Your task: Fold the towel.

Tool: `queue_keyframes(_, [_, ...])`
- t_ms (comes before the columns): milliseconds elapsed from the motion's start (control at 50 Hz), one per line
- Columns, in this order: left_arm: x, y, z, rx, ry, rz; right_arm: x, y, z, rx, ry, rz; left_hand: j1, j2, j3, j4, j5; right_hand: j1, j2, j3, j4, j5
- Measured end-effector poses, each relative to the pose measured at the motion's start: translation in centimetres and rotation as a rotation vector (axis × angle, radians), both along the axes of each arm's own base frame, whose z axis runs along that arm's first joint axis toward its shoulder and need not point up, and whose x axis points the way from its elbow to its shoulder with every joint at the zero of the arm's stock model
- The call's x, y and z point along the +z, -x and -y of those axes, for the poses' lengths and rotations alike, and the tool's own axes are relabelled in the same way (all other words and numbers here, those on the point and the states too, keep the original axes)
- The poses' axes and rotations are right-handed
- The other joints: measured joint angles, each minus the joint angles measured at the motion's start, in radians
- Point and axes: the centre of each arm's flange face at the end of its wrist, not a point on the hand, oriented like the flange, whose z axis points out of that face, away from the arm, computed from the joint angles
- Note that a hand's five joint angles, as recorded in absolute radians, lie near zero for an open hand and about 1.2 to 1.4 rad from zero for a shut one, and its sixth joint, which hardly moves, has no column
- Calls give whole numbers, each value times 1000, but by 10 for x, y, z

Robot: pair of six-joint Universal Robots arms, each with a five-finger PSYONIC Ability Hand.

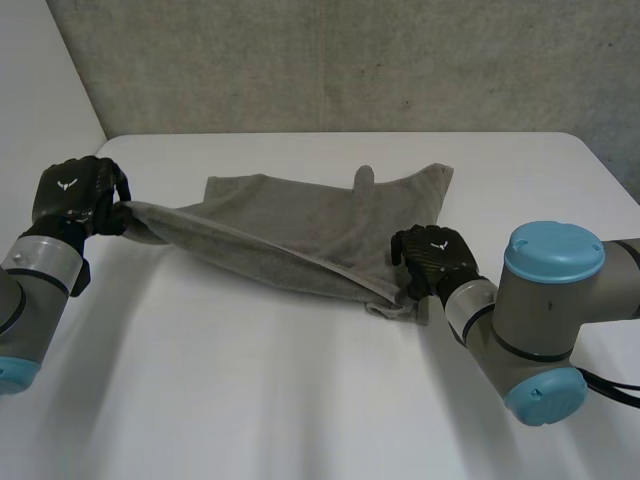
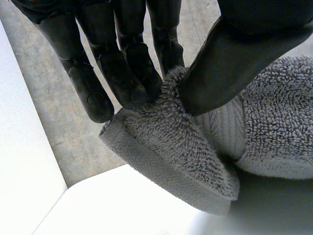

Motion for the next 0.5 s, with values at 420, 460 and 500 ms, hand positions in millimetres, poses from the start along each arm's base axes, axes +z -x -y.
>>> queue_keyframes(420, [7,-1,-2,3,24,-4,-3,-9,-17,28,-84,32,0,0,0,0,0,0,0,0,0,3])
queue_keyframes(460, [7,-1,-1,4,25,-4,-2,-8,-18,29,-85,33,0,0,0,0,0,0,0,0,0,3])
queue_keyframes(500, [7,-1,-1,5,25,-4,-4,-8,-19,31,-89,31,0,0,0,0,0,0,0,0,0,3])
